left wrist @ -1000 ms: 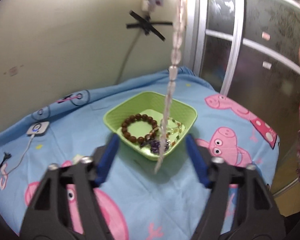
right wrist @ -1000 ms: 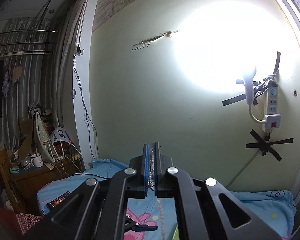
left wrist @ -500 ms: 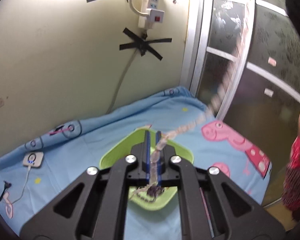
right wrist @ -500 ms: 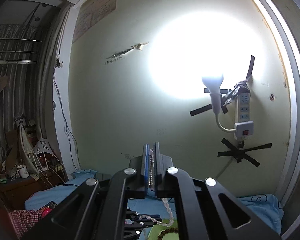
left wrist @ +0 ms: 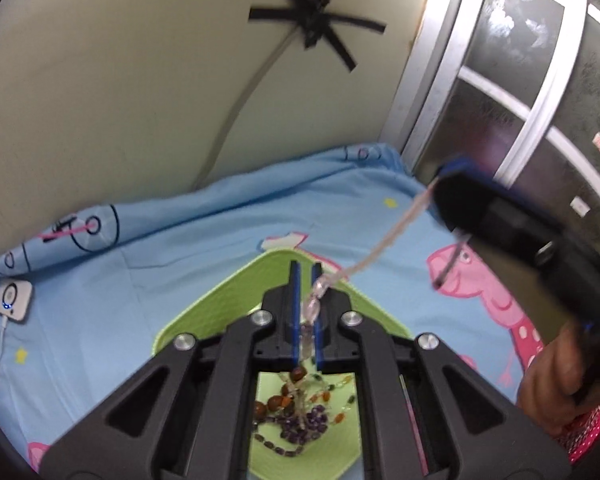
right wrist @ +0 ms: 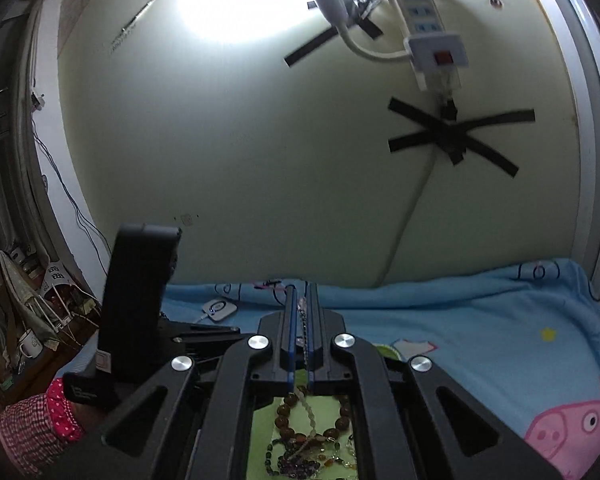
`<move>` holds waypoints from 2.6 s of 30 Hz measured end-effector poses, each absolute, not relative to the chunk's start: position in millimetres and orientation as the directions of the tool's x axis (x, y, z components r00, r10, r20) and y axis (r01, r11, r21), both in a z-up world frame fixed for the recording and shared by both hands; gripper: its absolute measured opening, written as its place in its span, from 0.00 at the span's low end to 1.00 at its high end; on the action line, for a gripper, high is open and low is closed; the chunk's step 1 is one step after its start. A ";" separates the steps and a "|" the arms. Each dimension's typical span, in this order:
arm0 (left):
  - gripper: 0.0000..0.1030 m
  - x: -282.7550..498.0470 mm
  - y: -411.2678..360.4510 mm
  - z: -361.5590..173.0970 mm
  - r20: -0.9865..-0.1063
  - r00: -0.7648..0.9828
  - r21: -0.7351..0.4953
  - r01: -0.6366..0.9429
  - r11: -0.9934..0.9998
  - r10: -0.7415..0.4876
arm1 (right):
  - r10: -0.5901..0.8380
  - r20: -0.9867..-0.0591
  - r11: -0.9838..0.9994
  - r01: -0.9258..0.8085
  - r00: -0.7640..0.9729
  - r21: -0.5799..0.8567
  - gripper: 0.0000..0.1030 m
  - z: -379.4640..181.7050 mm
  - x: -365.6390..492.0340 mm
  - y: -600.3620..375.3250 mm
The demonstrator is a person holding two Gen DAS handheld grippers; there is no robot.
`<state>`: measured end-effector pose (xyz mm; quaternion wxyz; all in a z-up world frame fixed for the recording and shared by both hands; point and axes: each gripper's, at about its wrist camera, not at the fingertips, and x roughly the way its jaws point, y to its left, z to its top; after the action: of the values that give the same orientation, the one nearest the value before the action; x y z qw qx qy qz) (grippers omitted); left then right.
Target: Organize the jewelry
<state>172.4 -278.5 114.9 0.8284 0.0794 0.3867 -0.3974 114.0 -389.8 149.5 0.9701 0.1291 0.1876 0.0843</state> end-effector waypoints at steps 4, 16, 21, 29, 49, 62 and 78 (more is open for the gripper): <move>0.05 181.2 -278.4 87.5 -0.762 0.360 -0.166 0.696 0.699 -0.538 | 0.248 -0.405 0.932 -0.103 0.880 0.347 0.00 114.0 131.4 -395.3; 0.37 172.2 -254.1 62.1 -0.830 0.344 -0.117 0.663 0.739 -0.440 | 0.306 -0.466 0.891 -0.078 0.830 0.447 0.19 76.8 146.3 -393.5; 0.37 144.1 -220.1 79.9 -0.783 0.450 -0.067 0.625 0.778 -0.429 | 0.312 -0.398 0.871 -0.092 0.863 0.482 0.22 86.1 122.3 -387.0; 0.37 108.5 -97.3 77.9 -0.739 0.555 -0.110 0.460 0.881 -0.382 | 0.380 -0.400 0.860 -0.160 0.834 0.484 0.22 72.9 83.0 -333.3; 0.38 33.7 90.4 21.1 -0.723 0.622 -0.251 0.169 0.953 -0.301 | 0.494 -0.692 0.855 -0.438 0.527 0.277 0.22 13.1 88.6 -134.7; 0.38 32.6 61.8 7.1 -0.760 0.617 -0.088 0.215 0.973 -0.205 | 0.291 -0.745 0.935 -0.342 0.601 0.089 0.08 2.8 85.7 -160.8; 0.28 10.4 -18.9 21.3 -0.748 0.520 -0.154 0.469 0.870 -0.413 | 0.326 -0.730 0.916 -0.393 0.600 0.086 0.08 2.4 77.3 -166.7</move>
<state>10.4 -18.9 21.3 0.8711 0.0337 0.4195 -0.2532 77.3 -166.7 2.4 0.8935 -0.0416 0.3993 0.2012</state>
